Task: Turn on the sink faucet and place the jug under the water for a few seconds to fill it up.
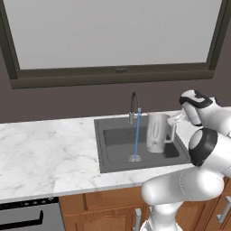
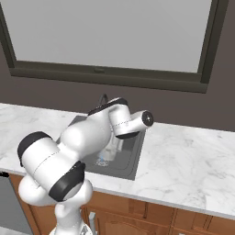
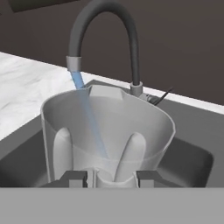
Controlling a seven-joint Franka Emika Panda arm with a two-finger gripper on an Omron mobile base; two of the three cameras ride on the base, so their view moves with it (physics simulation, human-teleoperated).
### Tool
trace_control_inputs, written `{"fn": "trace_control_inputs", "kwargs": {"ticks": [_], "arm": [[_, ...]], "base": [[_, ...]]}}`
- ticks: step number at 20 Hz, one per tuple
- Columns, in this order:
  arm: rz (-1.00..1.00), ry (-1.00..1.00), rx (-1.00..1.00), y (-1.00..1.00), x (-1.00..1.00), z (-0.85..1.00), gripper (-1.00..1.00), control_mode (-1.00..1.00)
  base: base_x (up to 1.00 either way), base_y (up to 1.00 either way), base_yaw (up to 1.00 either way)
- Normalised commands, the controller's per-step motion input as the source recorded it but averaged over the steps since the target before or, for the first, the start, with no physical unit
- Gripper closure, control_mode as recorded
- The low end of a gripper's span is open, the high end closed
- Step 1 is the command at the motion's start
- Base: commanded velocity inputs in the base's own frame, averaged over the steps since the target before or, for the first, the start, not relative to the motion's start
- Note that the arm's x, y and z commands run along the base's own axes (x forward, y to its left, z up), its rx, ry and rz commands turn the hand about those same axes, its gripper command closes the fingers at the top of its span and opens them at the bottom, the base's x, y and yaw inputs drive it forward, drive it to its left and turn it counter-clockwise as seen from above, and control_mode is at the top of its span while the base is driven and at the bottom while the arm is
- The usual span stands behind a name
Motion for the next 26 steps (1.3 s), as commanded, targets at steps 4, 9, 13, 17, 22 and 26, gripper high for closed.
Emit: {"fn": "trace_control_inputs", "kwargs": {"ticks": [4, 9, 13, 17, 22, 26], "arm": [[0.0, 0.0, -0.02, 0.29, 0.14, 0.0, 1.0, -1.0], [0.0, 0.0, -0.02, 0.26, 0.16, 0.0, 1.0, -1.0], [0.0, 0.0, -0.02, 0.23, 0.08, 0.0, 1.0, -1.0], [0.0, 0.0, -0.02, 0.22, 0.05, -0.01, 1.0, -1.0], [0.0, 0.0, -0.02, 0.19, 0.03, -0.03, 1.0, -1.0], [0.0, 0.0, 0.0, 0.12, 0.02, 0.0, 1.0, -1.0]], "base": [[0.0, 0.0, 0.0], [0.0, 0.0, 0.0], [0.0, 0.0, 0.0], [0.0, 0.0, 0.0], [0.0, 0.0, 0.0], [0.0, 0.0, 0.0]]}}
